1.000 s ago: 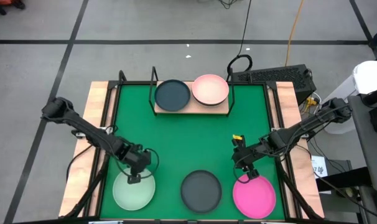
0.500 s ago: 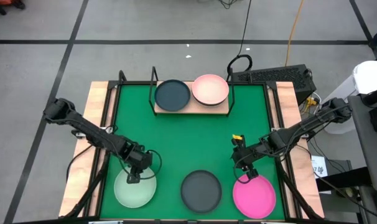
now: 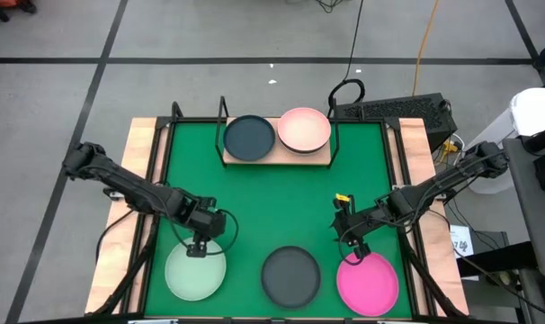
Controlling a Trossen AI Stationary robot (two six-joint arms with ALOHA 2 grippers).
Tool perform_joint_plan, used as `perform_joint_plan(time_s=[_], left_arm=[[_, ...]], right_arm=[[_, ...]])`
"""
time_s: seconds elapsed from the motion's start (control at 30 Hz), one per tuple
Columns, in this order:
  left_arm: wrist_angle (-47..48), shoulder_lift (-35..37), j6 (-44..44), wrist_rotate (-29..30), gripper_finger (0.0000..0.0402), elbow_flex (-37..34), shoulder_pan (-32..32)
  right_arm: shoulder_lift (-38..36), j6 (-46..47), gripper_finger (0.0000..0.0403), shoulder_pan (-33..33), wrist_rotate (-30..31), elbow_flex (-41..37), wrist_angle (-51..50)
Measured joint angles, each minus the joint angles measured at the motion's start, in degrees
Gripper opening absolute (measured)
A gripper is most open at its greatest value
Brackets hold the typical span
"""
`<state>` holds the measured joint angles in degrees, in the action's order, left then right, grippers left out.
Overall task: Place and stack plates onto a shelf
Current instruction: Stack the gray plate on top of the dark green plate on the shelf
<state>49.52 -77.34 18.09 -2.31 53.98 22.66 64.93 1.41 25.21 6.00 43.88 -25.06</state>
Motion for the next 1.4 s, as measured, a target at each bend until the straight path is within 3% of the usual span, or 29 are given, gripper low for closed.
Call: perform_joint_plan(time_s=[0.27, 0.57, 0.7, 1.0, 1.4], left_arm=[[-0.25, -0.42, -0.33, -0.4, 0.0075, -1.94, -2.23], [-4.5, -0.44, 0.51, -2.85, 0.0192, -6.49, -2.68], [-9.55, -0.44, 0.22, -3.77, 0.0218, -9.03, -2.61], [-15.52, -0.44, 1.59, -7.87, 0.022, -14.8, -2.61], [-28.18, -0.46, 6.64, -8.2, 0.0201, -19.87, -2.61]], right_arm=[[0.0, -0.25, 0.0169, 0.0, -0.04, 0.0, 0.0], [0.0, -0.37, 0.0169, 0.0, -0.04, 0.0, 0.0], [0.0, -0.37, 0.0169, 0.0, -0.04, 0.0, 0.0], [0.0, -0.37, 0.0169, 0.0, -0.04, 0.0, 0.0], [0.0, 0.79, 0.0169, 0.0, -0.04, 0.0, 0.0]])
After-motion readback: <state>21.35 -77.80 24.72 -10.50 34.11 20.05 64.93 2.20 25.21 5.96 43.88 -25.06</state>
